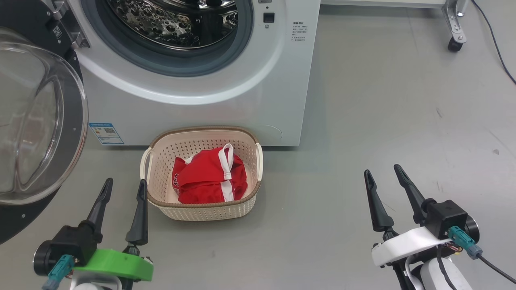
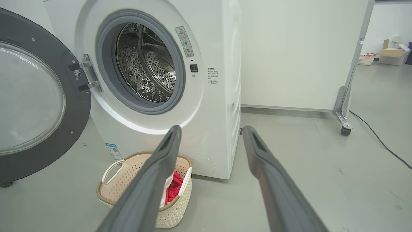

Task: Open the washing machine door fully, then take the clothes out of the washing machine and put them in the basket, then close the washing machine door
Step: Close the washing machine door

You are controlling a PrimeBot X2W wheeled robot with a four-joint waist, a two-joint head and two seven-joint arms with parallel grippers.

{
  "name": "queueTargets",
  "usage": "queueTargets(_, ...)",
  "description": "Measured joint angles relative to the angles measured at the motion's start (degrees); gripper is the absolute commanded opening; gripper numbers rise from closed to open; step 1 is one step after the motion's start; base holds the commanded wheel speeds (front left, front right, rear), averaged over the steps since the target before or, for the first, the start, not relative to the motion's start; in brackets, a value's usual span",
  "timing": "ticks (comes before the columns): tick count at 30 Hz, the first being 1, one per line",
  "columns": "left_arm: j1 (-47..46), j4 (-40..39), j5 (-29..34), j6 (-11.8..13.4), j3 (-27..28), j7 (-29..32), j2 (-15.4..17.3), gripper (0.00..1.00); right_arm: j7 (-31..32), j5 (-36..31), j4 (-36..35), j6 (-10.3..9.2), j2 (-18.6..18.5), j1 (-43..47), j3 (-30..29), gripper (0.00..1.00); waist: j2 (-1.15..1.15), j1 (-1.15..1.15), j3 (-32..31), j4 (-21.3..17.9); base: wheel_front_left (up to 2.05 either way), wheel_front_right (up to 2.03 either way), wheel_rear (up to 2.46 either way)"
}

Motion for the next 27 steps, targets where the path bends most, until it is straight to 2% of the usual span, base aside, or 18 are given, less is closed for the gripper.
queueTargets(17, 0.01, 0.09, 0.00, 0.00, -0.18, 0.00, 0.00, 1.00, 0.00, 0.04, 0.16, -0.01, 0.01, 0.01, -0.01, 1.00, 0.00, 0.00, -0.50, -0.06, 0.00, 0.00, 0.00)
queueTargets(27, -0.01, 0.10, 0.00, -0.01, -1.30, 0.00, -0.07, 1.00, 0.00, 0.25, -0.69, -0.07, 0.01, 0.04, -0.71, 1.00, 0.00, 0.00, 0.28, 2.76, 0.00, 0.00, 0.00)
